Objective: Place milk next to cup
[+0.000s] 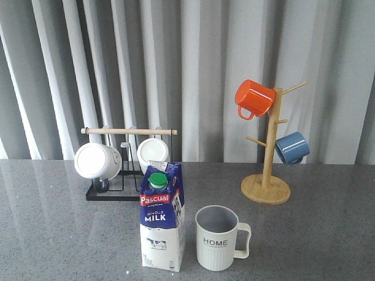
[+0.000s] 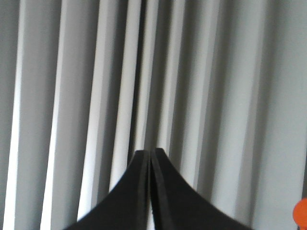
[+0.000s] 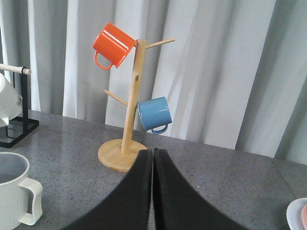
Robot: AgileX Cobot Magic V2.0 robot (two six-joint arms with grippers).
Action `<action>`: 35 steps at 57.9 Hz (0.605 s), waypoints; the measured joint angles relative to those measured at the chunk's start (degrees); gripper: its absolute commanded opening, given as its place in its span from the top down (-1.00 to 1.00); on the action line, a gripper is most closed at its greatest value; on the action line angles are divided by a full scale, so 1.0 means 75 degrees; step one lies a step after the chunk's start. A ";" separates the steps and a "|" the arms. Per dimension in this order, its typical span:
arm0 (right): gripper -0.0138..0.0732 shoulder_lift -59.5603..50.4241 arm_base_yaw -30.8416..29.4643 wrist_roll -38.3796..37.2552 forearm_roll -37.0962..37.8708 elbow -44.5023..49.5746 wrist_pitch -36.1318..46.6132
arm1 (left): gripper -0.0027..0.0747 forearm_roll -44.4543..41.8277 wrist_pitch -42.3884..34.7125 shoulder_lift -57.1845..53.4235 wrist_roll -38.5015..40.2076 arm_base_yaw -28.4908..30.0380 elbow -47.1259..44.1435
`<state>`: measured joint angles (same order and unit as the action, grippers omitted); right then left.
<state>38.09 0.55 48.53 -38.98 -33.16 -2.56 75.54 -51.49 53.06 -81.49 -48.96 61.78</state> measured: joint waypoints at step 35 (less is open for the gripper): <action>0.69 0.0000 0.0000 0.0000 0.0000 0.0000 0.0000 | 0.95 -0.0117 -0.0392 -0.1540 -0.0029 0.0000 0.0007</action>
<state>38.09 0.55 48.53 -38.98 -33.16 -2.56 74.66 -54.44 41.51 -81.71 -48.96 61.84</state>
